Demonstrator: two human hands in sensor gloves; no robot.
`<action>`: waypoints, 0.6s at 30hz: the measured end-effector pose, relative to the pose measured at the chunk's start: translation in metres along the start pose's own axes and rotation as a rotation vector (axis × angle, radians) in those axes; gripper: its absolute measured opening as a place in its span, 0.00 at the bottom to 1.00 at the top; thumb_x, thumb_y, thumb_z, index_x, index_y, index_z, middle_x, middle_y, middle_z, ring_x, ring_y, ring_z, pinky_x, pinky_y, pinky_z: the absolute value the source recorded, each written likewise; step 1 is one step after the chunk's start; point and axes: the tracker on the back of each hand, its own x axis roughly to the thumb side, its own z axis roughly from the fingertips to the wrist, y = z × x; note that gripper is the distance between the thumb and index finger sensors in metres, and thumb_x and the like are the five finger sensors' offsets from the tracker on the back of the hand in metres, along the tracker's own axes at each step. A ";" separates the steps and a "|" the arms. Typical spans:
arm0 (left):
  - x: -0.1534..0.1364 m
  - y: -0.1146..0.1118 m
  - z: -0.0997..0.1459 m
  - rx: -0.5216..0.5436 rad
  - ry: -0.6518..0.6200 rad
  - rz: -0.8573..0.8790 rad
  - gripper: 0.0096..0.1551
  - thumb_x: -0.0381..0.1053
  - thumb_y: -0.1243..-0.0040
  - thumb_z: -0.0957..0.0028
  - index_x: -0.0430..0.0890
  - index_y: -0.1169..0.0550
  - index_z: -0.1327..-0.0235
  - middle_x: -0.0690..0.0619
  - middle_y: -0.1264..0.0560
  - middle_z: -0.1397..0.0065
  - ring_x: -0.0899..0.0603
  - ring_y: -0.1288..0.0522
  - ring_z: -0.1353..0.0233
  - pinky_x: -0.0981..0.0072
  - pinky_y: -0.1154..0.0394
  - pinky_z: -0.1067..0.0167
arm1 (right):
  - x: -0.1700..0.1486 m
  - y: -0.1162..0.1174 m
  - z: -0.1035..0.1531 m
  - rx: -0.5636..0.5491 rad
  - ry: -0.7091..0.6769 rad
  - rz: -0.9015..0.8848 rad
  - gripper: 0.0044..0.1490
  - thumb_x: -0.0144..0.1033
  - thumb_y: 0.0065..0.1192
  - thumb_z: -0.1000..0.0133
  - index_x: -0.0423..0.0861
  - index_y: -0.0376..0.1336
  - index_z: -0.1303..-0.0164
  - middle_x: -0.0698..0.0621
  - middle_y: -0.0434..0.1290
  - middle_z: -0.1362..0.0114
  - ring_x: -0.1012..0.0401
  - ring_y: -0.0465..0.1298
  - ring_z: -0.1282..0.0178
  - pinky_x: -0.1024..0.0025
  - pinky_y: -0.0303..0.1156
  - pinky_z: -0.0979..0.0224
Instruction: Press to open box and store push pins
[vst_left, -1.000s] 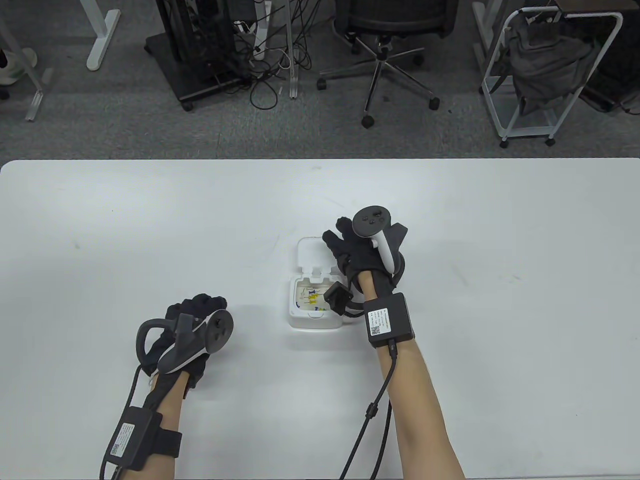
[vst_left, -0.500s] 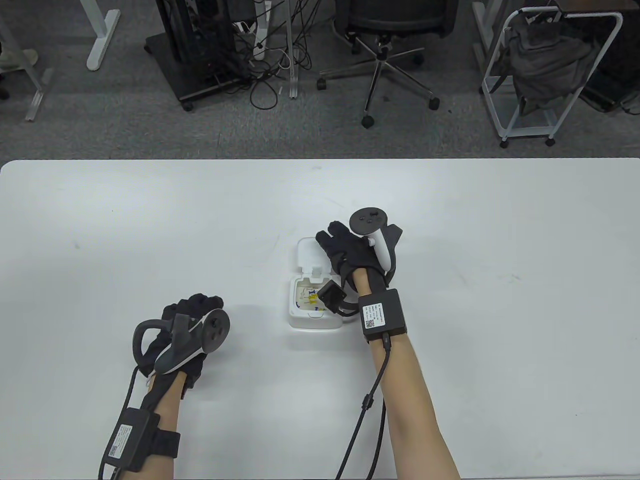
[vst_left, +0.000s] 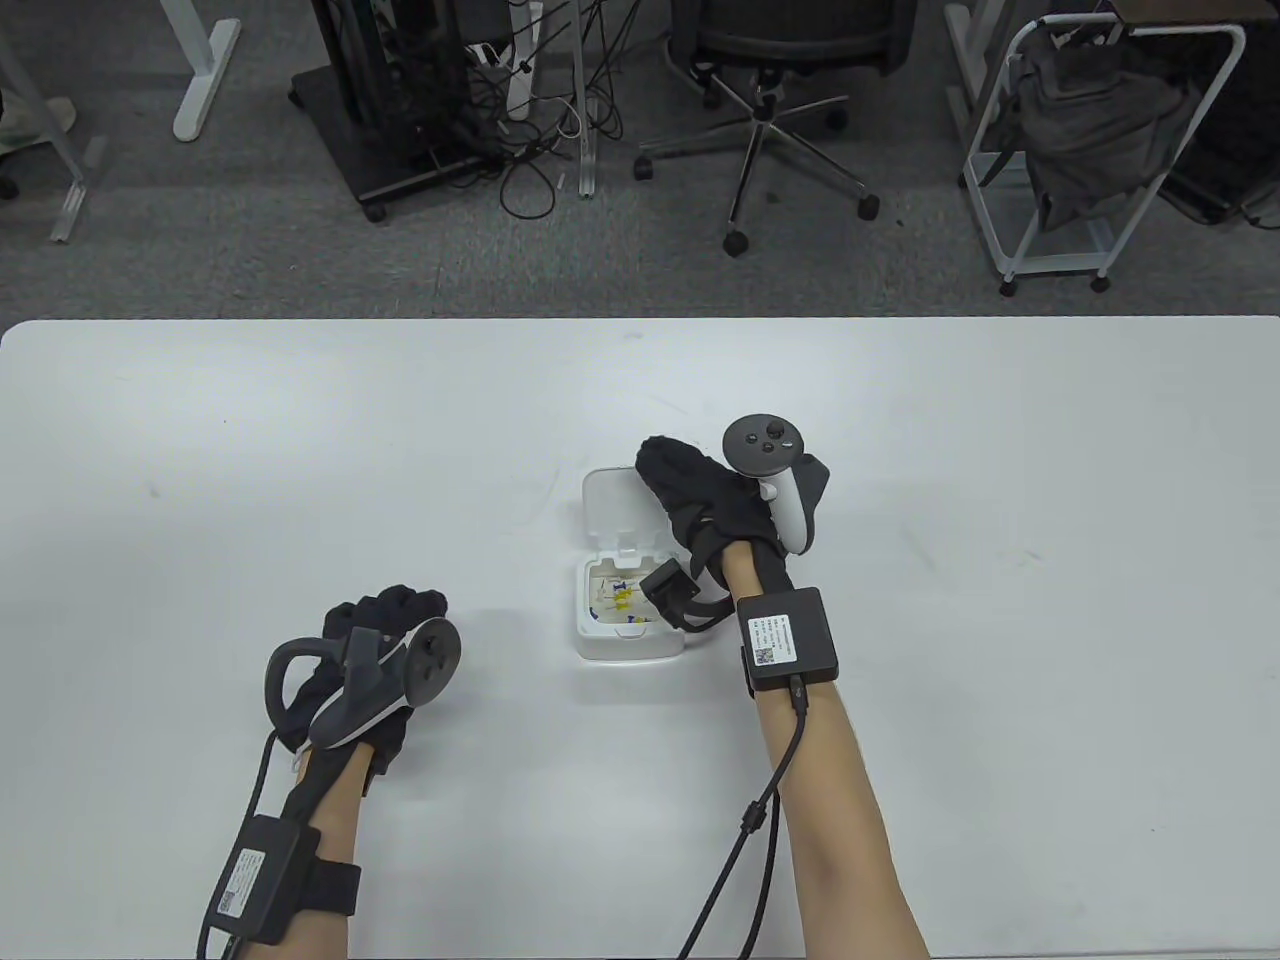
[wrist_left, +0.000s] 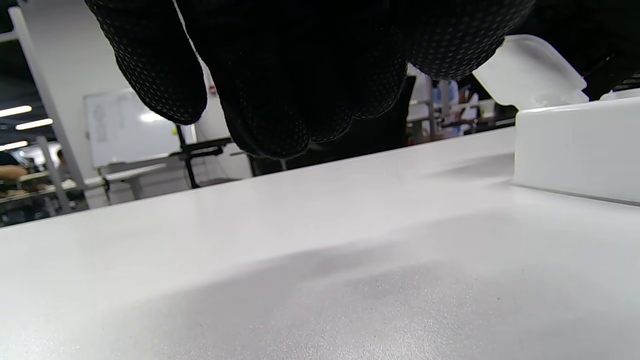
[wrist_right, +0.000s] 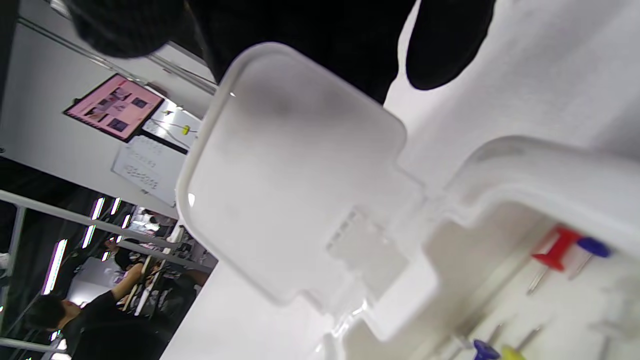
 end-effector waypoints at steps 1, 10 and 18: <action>0.000 0.000 0.000 0.004 0.000 0.000 0.28 0.62 0.48 0.44 0.57 0.25 0.32 0.57 0.23 0.27 0.47 0.17 0.34 0.44 0.25 0.26 | 0.002 0.000 0.002 0.000 -0.016 0.007 0.36 0.59 0.51 0.49 0.56 0.62 0.31 0.50 0.72 0.27 0.48 0.73 0.29 0.38 0.62 0.21; 0.002 0.000 -0.001 -0.004 -0.010 -0.009 0.27 0.62 0.48 0.44 0.57 0.25 0.31 0.57 0.23 0.27 0.47 0.17 0.33 0.45 0.25 0.26 | 0.027 0.000 0.039 -0.097 -0.239 0.346 0.31 0.59 0.52 0.49 0.57 0.68 0.40 0.53 0.75 0.30 0.48 0.73 0.28 0.36 0.61 0.21; 0.007 -0.002 -0.004 -0.014 -0.027 -0.028 0.28 0.62 0.48 0.44 0.57 0.25 0.31 0.57 0.23 0.27 0.47 0.17 0.33 0.45 0.25 0.26 | 0.031 0.020 0.084 -0.253 -0.531 0.800 0.30 0.55 0.48 0.48 0.57 0.68 0.41 0.54 0.75 0.29 0.49 0.73 0.27 0.38 0.64 0.22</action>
